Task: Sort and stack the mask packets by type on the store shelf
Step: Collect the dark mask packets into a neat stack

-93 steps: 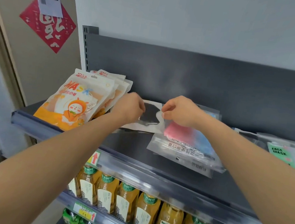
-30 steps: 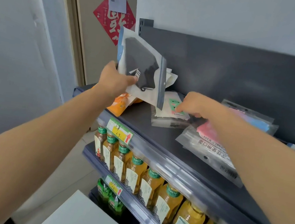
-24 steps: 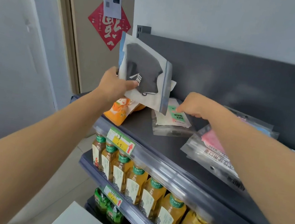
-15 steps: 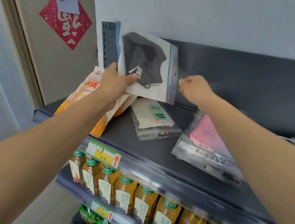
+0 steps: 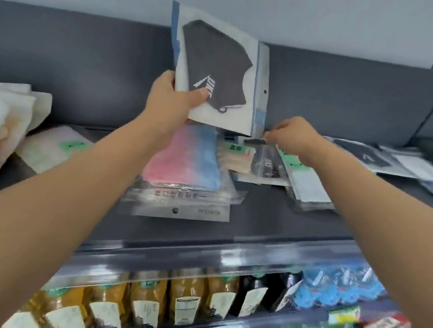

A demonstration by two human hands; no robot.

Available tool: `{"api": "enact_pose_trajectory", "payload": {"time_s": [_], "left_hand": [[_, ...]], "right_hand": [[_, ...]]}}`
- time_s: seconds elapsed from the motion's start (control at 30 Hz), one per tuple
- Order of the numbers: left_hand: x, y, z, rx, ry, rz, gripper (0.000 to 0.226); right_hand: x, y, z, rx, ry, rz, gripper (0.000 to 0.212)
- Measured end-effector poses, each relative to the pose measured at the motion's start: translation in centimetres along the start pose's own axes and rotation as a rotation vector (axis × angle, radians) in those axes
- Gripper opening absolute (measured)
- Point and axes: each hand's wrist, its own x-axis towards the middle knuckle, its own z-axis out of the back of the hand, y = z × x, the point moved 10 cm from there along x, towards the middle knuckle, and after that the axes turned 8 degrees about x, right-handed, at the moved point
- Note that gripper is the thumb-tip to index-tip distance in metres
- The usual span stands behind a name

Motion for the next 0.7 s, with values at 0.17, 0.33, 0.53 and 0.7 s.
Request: {"api": "enact_pose_trajectory", "payload": {"time_s": [0.17, 0.33, 0.53, 0.7], "left_hand": [[-0.4, -0.8, -3.1, 0.053, 0.095, 0.043, 0.035], [-0.9, -1.5, -4.6, 0.113, 0.063, 0.072, 0.04], [-1.6, -2.0, -10.0, 0.109, 0.046, 0.113, 0.028], [-1.7, -1.7, -17.0, 0.086, 0.088, 0.141, 0.033]], "right_hand": [[0.3, -1.6, 1.5, -0.082, 0.052, -0.001, 0.041], [2.2, -2.4, 2.3, 0.006, 0.08, 0.031, 0.036], [3.8, -5.0, 5.5, 0.404, 0.073, -0.027, 0.03], [3.7, -8.4, 10.5, 0.464, 0.071, -0.016, 0.019]]}}
